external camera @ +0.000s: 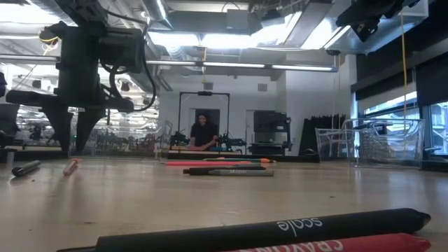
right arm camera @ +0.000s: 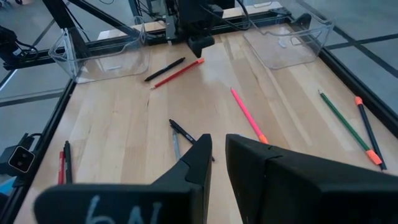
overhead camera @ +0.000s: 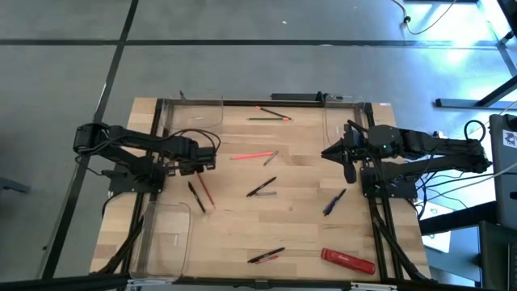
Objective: Sort crayons/erasers/pens/pencils in bins
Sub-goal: Put the red pencil into the top left transparent bin
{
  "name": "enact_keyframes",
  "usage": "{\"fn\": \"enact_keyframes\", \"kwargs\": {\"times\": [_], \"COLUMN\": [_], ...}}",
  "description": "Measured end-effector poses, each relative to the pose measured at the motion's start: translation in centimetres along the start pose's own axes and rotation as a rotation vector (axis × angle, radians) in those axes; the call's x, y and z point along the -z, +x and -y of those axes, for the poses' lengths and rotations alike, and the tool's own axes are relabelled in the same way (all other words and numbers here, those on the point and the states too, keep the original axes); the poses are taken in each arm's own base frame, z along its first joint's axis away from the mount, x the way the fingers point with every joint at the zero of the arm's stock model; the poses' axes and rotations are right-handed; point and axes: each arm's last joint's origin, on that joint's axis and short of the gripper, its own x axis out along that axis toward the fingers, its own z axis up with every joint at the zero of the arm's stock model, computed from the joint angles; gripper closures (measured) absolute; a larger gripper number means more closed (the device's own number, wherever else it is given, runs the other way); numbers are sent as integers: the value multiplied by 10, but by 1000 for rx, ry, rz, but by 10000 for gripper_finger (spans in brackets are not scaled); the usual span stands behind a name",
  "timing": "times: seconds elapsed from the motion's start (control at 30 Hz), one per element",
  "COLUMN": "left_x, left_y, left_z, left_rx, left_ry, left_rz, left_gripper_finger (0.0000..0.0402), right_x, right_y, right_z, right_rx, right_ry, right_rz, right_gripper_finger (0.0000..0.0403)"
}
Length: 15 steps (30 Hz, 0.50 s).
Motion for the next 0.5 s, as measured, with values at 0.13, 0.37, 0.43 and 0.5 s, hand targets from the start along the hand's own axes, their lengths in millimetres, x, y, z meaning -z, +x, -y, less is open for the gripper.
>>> {"fn": "enact_keyframes", "kwargs": {"times": [0.13,0.37,0.43,0.5], "left_x": [-1,-3,-2,-2], "left_y": [0,11,15,16], "left_z": [0,-5,-5,-7], "left_rx": [5,9,30,32], "left_ry": [-4,-43,-61,-73], "left_rz": [36,33,40,64], "left_gripper_finger": [318,318,318,318], "right_x": [0,0,0,0], "right_y": [0,0,0,0], "right_z": [0,0,0,0], "right_rx": [0,0,0,0], "right_ry": [-18,-40,-40,-40], "right_rz": [0,-1,-1,0], "right_gripper_finger": [352,352,352,352]}}
